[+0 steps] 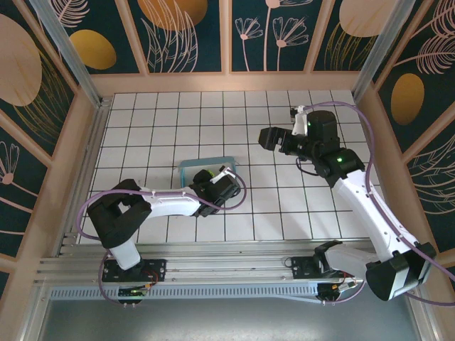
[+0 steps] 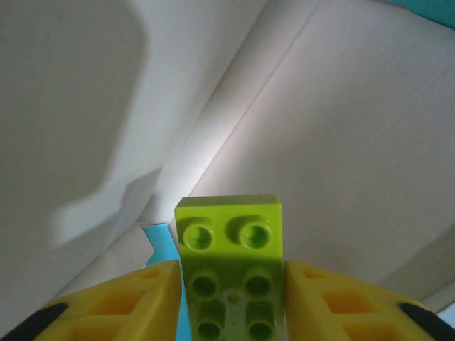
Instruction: Fold the paper box
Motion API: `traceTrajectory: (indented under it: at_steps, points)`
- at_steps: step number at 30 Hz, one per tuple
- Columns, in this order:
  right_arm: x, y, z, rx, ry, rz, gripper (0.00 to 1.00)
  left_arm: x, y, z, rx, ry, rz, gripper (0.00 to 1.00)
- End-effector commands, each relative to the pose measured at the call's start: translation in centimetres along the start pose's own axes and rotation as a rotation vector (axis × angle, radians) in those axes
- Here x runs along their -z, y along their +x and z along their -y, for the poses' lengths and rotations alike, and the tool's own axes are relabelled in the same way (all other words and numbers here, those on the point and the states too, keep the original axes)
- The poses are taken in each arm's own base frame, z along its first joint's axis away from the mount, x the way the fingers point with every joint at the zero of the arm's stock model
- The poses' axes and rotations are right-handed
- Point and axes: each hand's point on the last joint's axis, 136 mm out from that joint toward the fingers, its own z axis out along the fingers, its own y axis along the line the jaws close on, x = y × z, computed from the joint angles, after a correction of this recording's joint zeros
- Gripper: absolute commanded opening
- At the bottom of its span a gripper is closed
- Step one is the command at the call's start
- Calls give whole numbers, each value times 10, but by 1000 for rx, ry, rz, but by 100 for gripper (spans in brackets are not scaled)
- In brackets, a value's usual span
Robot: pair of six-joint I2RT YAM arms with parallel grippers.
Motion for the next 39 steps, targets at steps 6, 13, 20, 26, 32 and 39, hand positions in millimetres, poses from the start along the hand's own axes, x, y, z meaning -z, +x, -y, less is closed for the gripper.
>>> traceTrajectory:
  at_steps: [6, 13, 20, 26, 32, 39]
  points:
    - [9, -6, -4, 2, -3, 29, 90, 12, -24, -9, 81, 22, 56, 45]
    - [5, -7, -4, -2, -7, 26, 91, 64, -56, 22, 150, 375, 232, 47]
    - [-23, 1, -1, -68, -23, -84, 91, 154, -101, -22, 458, 587, 517, 46]
    - [-50, 15, 4, -156, -52, -153, 86, 152, -97, -121, 911, 597, 431, 64]
    - [-79, 29, 19, -289, 1, -226, 88, 94, -55, -172, 1259, 634, 205, 78]
    - [-118, 61, 22, -366, -4, -341, 75, 33, 6, -169, 1491, 665, -33, 83]
